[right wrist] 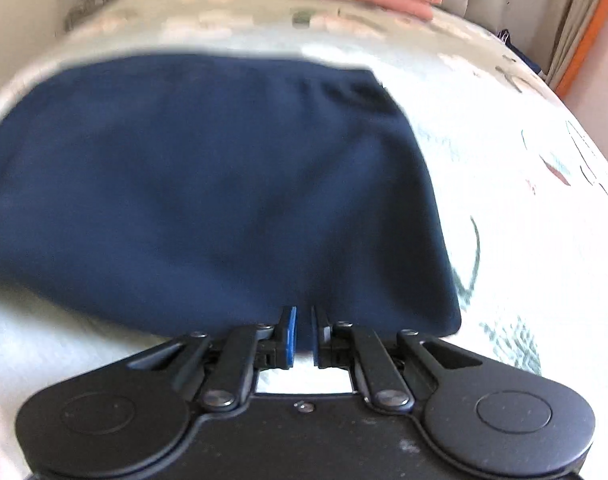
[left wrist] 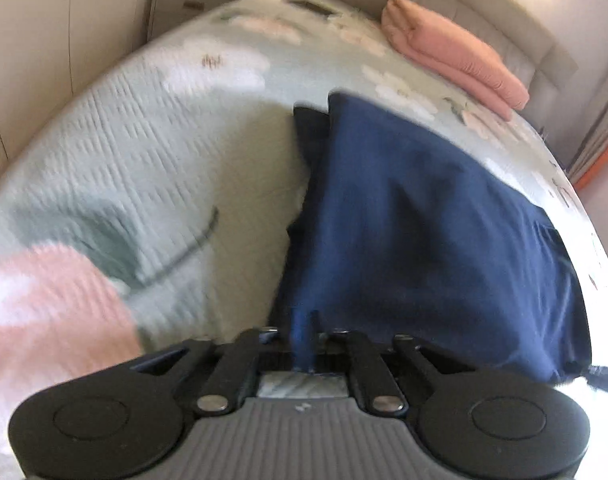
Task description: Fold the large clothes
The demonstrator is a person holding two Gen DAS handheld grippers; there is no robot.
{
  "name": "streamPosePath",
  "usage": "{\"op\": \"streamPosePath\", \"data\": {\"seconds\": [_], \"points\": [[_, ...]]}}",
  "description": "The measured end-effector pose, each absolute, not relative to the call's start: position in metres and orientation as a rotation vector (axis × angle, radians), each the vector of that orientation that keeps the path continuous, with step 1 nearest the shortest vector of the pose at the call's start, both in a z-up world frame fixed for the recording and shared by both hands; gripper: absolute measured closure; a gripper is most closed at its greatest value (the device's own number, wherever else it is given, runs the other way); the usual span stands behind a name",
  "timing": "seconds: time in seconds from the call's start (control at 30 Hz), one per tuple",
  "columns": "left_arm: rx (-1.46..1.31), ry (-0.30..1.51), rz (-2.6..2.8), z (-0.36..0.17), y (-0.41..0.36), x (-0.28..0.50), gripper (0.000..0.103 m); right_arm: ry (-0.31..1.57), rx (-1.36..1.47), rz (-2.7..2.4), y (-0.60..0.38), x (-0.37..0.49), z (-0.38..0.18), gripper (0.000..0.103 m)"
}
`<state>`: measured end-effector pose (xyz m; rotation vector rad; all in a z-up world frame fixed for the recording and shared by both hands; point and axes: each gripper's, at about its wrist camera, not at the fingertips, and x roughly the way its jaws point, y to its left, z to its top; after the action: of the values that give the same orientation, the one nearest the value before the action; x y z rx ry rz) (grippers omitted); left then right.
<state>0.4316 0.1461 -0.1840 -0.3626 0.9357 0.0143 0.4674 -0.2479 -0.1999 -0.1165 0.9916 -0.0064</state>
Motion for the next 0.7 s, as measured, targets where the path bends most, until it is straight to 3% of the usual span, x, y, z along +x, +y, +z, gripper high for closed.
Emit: {"op": "streamPosePath", "data": {"seconds": [0.07,0.13,0.33,0.4,0.47,0.7], "points": [[-0.353,0.921,0.031,-0.177,0.150,0.429,0.051,0.946,-0.064,0.059,-0.232,0.467,-0.186,0.097],[-0.393,0.916,0.032,-0.175,0.153,0.433,0.034,0.921,-0.029,0.133,-0.212,0.469,-0.181,0.096],[-0.585,1.009,-0.074,-0.214,0.174,0.445,0.036,0.920,-0.007,0.224,-0.182,0.484,-0.196,0.094],[-0.668,0.974,-0.124,-0.227,0.184,0.451,0.035,0.919,0.001,0.227,-0.184,0.479,-0.204,0.094],[-0.770,0.948,-0.176,-0.238,0.192,0.459,0.045,0.917,0.019,0.234,-0.187,0.480,-0.207,0.094],[-0.899,0.891,-0.335,-0.269,0.195,0.501,0.045,0.841,0.032,0.252,-0.190,0.454,-0.194,0.093]]}}
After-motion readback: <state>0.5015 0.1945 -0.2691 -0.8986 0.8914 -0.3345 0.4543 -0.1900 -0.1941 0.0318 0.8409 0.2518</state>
